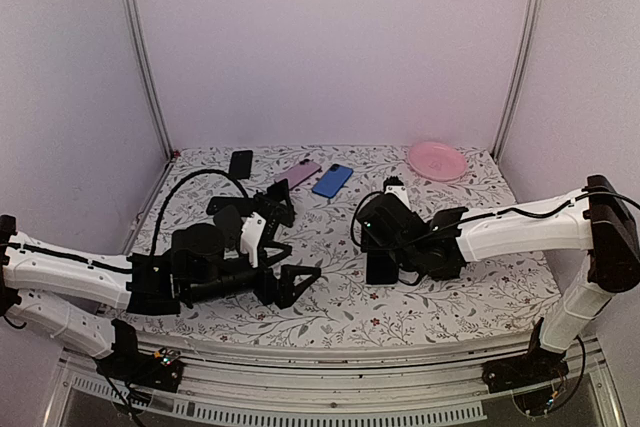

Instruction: Place the phone on the phone stand

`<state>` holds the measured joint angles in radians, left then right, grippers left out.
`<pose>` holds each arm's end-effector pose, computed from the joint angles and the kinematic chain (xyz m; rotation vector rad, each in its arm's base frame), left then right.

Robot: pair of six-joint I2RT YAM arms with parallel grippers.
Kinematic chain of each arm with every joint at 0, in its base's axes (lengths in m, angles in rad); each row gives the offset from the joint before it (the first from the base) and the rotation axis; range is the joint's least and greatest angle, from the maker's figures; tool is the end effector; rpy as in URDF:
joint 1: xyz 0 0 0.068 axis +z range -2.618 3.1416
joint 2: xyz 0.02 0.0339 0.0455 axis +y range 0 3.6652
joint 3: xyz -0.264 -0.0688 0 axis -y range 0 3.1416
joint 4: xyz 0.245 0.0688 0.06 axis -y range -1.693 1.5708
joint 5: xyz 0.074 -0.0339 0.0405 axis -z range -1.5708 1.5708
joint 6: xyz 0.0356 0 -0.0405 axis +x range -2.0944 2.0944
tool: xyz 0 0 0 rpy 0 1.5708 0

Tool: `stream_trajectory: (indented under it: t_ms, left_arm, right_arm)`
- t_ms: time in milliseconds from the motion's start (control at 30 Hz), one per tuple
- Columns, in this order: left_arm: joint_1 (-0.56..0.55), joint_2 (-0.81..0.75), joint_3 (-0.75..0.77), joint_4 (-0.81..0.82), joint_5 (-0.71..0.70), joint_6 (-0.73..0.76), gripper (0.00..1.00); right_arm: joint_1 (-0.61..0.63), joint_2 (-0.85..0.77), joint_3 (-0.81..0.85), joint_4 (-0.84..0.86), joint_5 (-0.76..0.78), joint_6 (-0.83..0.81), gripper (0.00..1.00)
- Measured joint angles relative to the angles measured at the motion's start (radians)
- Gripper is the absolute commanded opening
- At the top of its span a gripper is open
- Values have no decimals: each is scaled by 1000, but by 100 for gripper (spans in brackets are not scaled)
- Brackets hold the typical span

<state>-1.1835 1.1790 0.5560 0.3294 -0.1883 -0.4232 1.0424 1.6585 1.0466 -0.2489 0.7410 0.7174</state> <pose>0.1034 -0.2359 0.2317 0.6003 1.8731 -0.9197 0.1939 0.2845 0.2088 -0.0422 2.1653 0.0818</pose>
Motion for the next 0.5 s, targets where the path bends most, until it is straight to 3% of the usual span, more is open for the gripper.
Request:
stream_trajectory:
  t_ms: [500]
  left_arm:
    - [0,2,-8,10,17,-5,94]
  right_arm:
    - [-7,-2,10,-17,-24,28,54]
